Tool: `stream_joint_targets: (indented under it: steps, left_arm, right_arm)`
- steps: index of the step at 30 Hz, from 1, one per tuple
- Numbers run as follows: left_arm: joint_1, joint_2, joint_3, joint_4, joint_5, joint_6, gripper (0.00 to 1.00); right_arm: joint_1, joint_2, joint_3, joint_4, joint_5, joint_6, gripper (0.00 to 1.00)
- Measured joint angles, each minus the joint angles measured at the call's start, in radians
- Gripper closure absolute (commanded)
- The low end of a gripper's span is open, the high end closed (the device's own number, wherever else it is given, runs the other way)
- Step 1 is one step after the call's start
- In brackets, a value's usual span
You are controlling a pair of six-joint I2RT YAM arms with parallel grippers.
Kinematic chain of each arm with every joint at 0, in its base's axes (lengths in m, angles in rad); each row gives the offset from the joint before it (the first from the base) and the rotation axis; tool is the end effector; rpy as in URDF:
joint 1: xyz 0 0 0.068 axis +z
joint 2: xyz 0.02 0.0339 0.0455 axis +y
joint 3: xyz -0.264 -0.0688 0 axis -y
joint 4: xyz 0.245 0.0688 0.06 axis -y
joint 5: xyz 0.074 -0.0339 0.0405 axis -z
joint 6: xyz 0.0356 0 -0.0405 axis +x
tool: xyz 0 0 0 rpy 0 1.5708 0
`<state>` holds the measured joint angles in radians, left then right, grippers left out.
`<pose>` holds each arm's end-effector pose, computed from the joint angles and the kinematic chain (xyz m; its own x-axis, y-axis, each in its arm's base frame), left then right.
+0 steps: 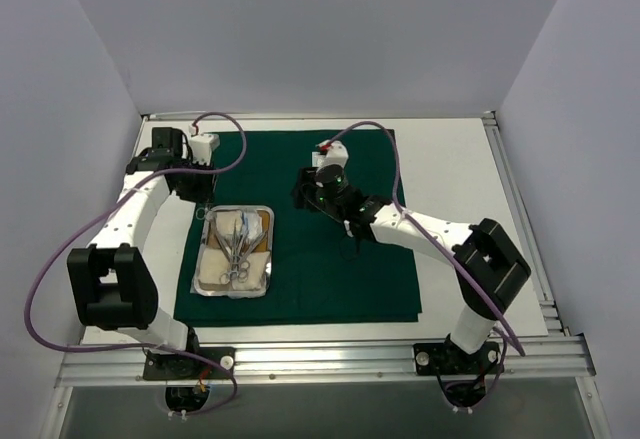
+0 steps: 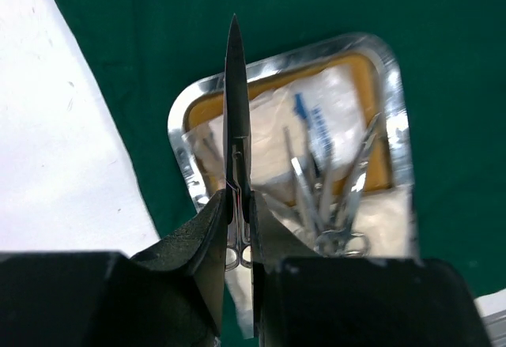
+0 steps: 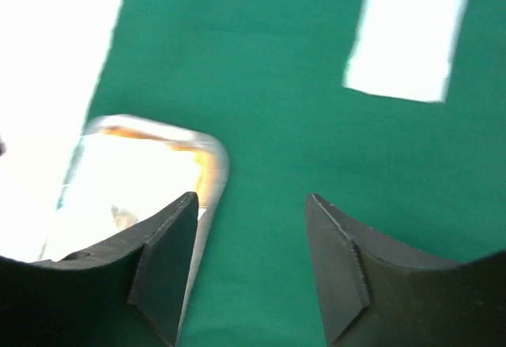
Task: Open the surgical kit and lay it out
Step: Place the medical item in the surgical kit.
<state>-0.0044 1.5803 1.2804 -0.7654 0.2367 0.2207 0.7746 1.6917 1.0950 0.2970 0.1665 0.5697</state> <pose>0.3269 -0.0098 0.2674 -0.8279 0.2165 -0.5174 0.3065 0.9472 -0.0942 0.2846 0.2703 0.2553 -0.4887 0.2660 -0.8309 -0.3717 0.7981 0.4741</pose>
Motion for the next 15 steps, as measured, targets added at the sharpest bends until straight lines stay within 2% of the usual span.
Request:
stream_joint_targets:
  steps: [8,12,15]
  left_arm:
    - [-0.055,-0.055,0.037,0.073,0.034,-0.235,0.98]
    - [-0.188,-0.011,0.083,0.075,-0.041,-0.338,0.98]
    - [-0.301,0.063,0.16,0.066,-0.112,-0.415,0.98]
  right_arm:
    - [0.172,0.023,0.152,0.145,-0.103,-0.055,0.47]
    - [0.141,-0.003,0.121,0.156,-0.095,-0.024,0.5]
    - [0.05,-0.097,-0.002,0.113,-0.065,0.016,0.5]
